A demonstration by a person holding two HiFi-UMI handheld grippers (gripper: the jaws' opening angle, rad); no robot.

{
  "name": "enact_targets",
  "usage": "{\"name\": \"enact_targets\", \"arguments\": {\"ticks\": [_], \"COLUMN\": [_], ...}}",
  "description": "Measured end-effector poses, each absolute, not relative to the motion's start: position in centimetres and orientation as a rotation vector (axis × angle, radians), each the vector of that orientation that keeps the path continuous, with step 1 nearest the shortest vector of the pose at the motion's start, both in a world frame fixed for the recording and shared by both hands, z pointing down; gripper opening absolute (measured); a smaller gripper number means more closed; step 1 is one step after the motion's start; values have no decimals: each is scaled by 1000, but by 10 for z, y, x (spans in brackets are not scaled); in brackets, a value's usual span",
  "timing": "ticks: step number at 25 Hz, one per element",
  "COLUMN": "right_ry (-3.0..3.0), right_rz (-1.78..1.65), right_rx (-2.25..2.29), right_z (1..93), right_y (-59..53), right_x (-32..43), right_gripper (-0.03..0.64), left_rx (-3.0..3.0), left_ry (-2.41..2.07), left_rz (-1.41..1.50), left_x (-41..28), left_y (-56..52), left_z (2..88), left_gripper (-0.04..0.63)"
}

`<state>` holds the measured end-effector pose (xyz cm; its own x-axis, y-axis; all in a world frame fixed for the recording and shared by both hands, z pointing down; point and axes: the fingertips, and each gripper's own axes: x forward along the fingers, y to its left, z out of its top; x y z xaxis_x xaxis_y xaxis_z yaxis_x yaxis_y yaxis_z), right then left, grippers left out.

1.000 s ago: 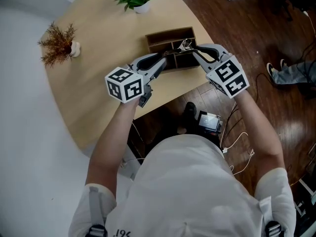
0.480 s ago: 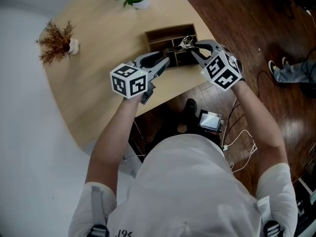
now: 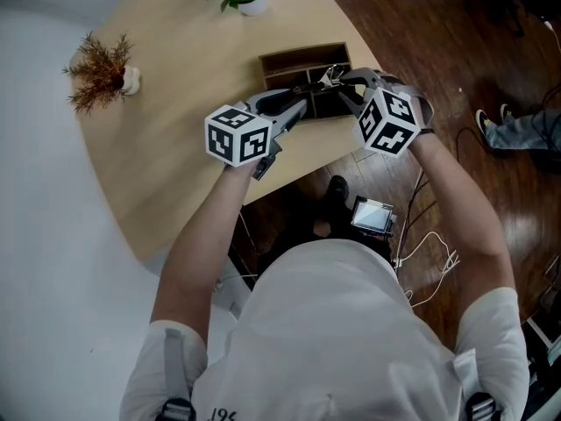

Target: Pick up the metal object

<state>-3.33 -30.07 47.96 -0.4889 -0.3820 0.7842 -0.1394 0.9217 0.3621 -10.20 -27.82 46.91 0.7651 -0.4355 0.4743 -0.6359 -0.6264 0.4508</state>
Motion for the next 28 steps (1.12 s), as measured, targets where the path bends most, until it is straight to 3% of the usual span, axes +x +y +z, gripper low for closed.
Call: {"name": "enact_targets", "arguments": {"ticks": [28], "right_ry": [-1921], "right_rz": [-504], "right_rx": [235], "right_z": [497], "right_y": [-290], "right_x": [-42], "right_gripper": [20], "left_rx": [2334], "left_ry": [-806], "left_rz": [416], "left_x": [-103], "left_y": [-275], "left_z": [470], "left_gripper": [106]}}
